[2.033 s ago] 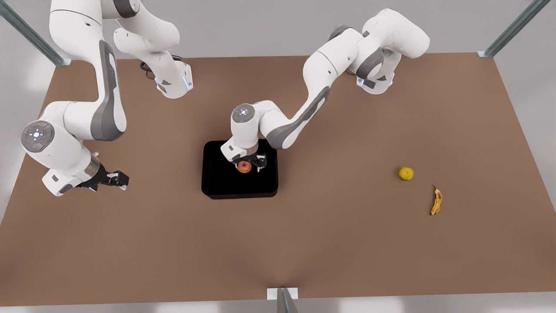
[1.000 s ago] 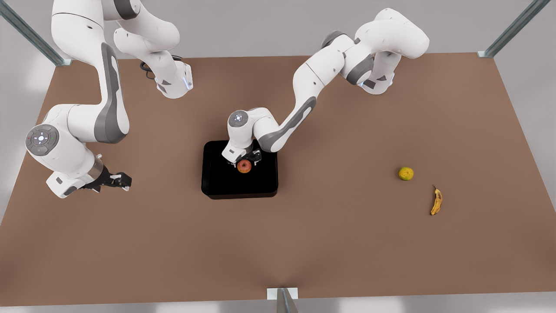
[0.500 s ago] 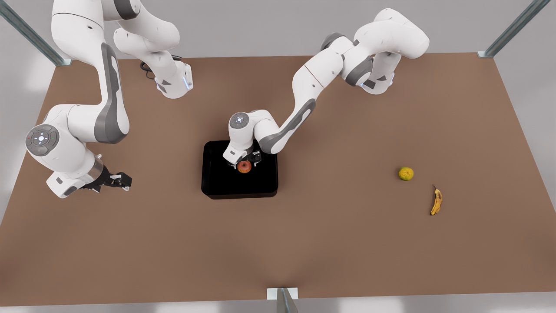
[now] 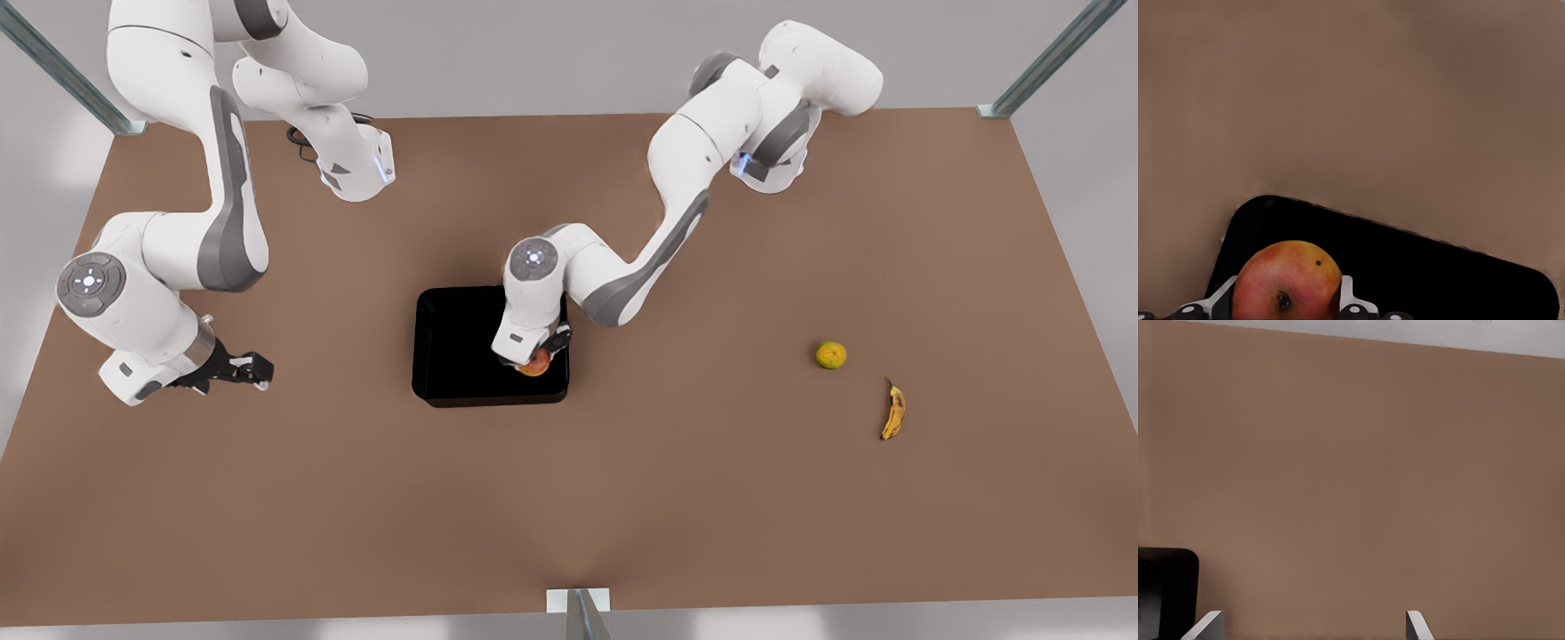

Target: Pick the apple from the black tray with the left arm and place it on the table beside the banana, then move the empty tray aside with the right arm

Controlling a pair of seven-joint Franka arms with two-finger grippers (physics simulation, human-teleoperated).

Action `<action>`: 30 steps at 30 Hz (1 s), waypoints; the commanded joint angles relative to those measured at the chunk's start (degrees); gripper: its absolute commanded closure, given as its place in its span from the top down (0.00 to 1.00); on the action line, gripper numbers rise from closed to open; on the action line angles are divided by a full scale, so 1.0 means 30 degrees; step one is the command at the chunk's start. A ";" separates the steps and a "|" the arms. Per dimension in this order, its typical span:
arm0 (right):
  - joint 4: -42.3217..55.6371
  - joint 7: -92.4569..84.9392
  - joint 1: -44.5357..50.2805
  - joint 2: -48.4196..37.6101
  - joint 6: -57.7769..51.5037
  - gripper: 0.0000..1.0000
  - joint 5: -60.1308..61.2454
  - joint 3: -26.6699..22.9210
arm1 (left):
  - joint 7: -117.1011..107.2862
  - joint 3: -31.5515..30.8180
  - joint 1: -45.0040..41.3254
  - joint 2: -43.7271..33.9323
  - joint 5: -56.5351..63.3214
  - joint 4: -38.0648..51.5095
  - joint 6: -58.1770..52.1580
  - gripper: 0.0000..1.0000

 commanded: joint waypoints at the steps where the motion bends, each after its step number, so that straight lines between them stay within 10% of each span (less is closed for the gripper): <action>1: 0.0105 0.0274 0.1426 -0.0017 0.0095 1.00 0.0153 0.0082 | 0.8591 -0.0013 0.1814 -0.1053 -0.1430 -0.0016 -0.5995 0.76; 9: 0.1540 0.6659 0.4505 0.0862 -0.0841 1.00 0.0474 0.0900 | 1.6065 0.0046 0.6884 -0.0086 -0.1137 -0.4791 0.0478 0.76; 10: 0.1248 0.8009 0.4534 0.0686 -0.1047 1.00 0.1441 0.1341 | 1.6065 0.0075 0.6884 -0.0174 -0.1137 -0.4733 0.0362 1.00; 11: 0.0575 0.8361 0.4534 0.0306 -0.0902 1.00 0.1910 0.1546 | 1.6065 0.0075 0.6942 -0.0350 -0.1137 -0.4645 0.0099 1.00; 16: -0.5635 0.8859 0.4680 -0.1862 0.3522 1.00 0.2934 0.1635 | 2.1334 0.0193 0.9694 -0.4389 -0.1341 -0.0484 -1.1088 1.00; 17: -0.6574 0.8859 0.4680 -0.2039 0.4137 1.00 0.3434 0.1664 | 2.2306 0.0192 1.1277 -0.6614 -0.2690 -0.1797 -1.2501 1.00; 19: -0.7541 0.9269 0.4797 -0.2039 0.5191 1.00 0.3434 0.1664 | 2.2363 0.0251 1.2538 -1.6343 -0.3129 -1.7912 -0.0170 1.00; 30: -1.1409 0.8597 0.5149 -0.1834 1.1169 1.00 0.3405 0.1751 | 2.2569 0.0193 1.3446 -1.5526 -0.3803 -1.4753 -0.3682 1.00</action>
